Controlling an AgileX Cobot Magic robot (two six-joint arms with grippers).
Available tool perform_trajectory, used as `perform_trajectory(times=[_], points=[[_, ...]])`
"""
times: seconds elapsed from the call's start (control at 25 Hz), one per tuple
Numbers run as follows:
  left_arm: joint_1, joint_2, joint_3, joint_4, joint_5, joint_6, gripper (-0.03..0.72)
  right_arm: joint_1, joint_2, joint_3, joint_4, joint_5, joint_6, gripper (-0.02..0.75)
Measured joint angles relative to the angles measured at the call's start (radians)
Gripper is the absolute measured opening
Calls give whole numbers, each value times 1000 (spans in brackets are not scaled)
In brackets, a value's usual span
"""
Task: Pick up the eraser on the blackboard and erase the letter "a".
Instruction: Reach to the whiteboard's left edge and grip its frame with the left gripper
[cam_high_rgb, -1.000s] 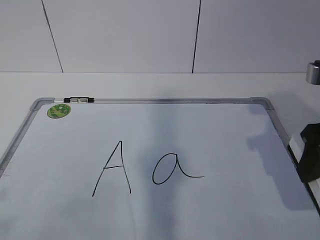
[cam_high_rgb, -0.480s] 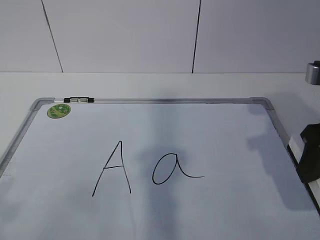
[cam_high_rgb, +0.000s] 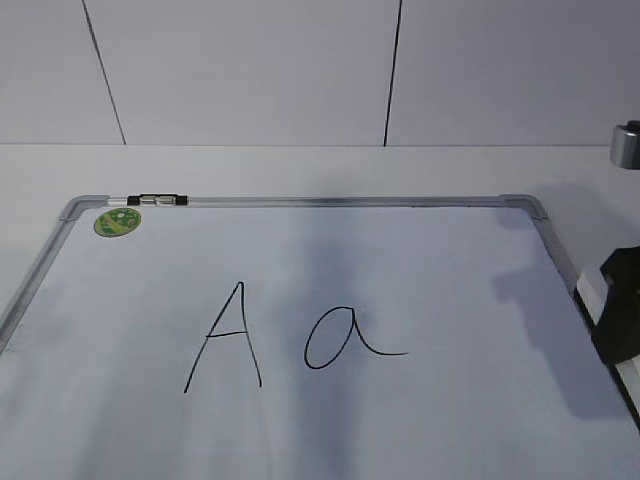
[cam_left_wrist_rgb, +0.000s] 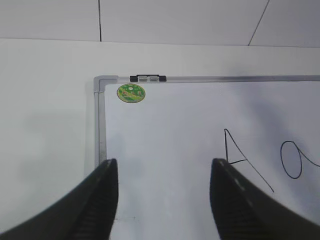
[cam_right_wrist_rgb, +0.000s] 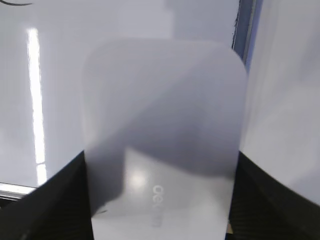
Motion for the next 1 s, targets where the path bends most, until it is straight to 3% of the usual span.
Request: perform_trajectory(times=[0.36,0.64,1.0], points=[[0,280,-28,-9,13,0,464,0,0,0,0,-13,-2,554],[0,580,-177,-16,145,0,464,0,0,0,0,-13,-12,554],[0,948,-386,83,258,28,452,0,0,0,0,-15,-14,554]])
